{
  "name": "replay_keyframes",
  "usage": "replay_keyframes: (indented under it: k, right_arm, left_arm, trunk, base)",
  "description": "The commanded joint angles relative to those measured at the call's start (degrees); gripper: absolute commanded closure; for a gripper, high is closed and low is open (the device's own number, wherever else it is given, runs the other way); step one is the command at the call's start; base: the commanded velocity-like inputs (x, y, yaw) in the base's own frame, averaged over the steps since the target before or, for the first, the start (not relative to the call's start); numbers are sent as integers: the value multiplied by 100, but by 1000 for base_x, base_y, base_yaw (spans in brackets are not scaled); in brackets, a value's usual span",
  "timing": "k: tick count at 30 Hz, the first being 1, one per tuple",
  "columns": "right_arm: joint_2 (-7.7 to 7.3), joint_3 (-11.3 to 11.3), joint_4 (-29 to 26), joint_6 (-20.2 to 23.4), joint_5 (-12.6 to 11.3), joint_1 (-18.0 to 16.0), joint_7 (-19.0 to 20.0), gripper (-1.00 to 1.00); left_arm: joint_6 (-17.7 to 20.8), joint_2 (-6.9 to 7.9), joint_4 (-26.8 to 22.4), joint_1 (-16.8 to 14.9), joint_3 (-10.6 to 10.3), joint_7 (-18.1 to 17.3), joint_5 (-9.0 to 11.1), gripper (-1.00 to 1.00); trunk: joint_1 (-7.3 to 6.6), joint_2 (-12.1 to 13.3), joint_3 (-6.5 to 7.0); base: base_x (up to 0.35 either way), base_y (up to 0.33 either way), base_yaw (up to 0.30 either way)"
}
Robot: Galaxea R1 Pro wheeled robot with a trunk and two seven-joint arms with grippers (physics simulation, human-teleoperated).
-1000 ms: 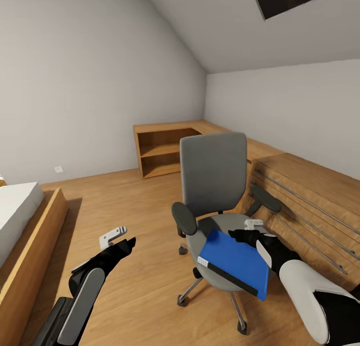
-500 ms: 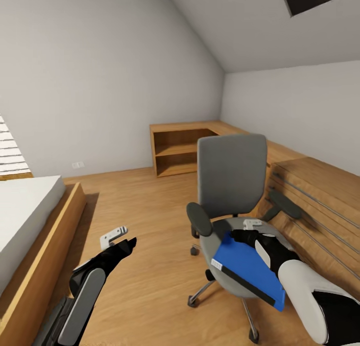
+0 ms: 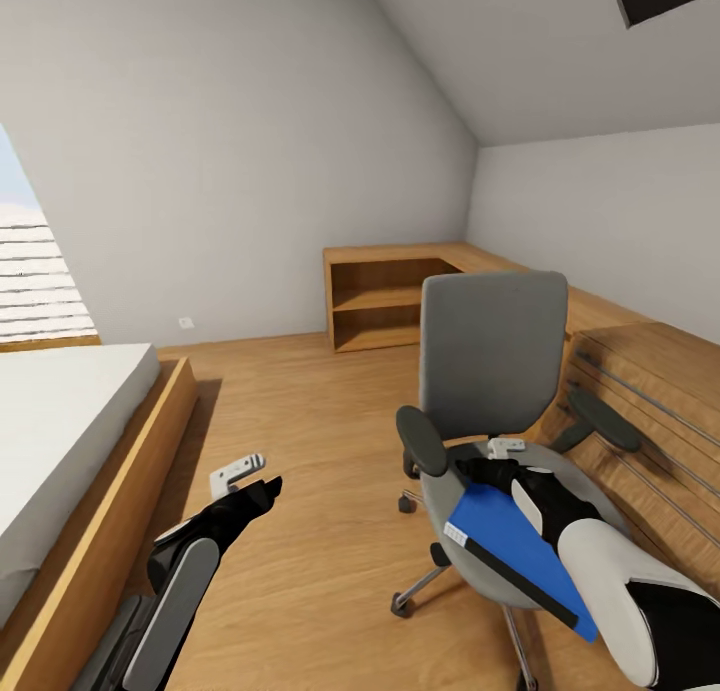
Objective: In the bedroom, organize the workspace by keeping the computer under the desk, ensuring the monitor is on the desk, placing the keyboard on the desk next to the monitor, placing the mouse on the desk next to the keyboard, moving the folder from the swivel chair onto the desk next to the mouse, stacking the notebook on top of the folder with the pen on top of the notebook, and positioning the swivel chair next to the desk.
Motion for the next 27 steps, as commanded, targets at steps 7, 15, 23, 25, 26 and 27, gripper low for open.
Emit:
replay_keyframes:
  k: [7, 15, 23, 25, 26, 27]
  right_arm:
    - [-7, -46, -11, 35, 26, -1, 51, -100]
    - [-24, -42, -6, 28, 33, -1, 45, -100]
    - [-26, -39, -3, 32, 35, -1, 38, -100]
    - [-26, -39, -2, 32, 35, -1, 38, -100]
    - [-26, -39, -2, 31, 35, -1, 38, -100]
    - [-26, -39, -2, 32, 35, -1, 37, -100]
  left_arm:
    - [-5, 13, -7, -5, -262, 59, 39, -100]
    - [-6, 20, -7, -5, -287, 59, 35, -100]
    - [-6, 19, -7, -5, -294, 59, 34, -100]
    - [-6, 20, -7, -5, -294, 59, 34, -100]
    - [-6, 19, -7, -5, -295, 59, 34, -100]
    - [-6, 18, -7, -5, -296, 59, 34, -100]
  trunk:
    - [-1, -3, -5]
    - [-1, -3, -5]
    - [-1, -3, -5]
    - [-1, -3, -5]
    - [-1, -3, -5]
    - [-1, -3, -5]
  base:
    - [66, 0, 3]
    - [103, 0, 0]
    - [43, 0, 0]
    - [164, 0, 0]
    - [197, 0, 0]
    - [201, 0, 0]
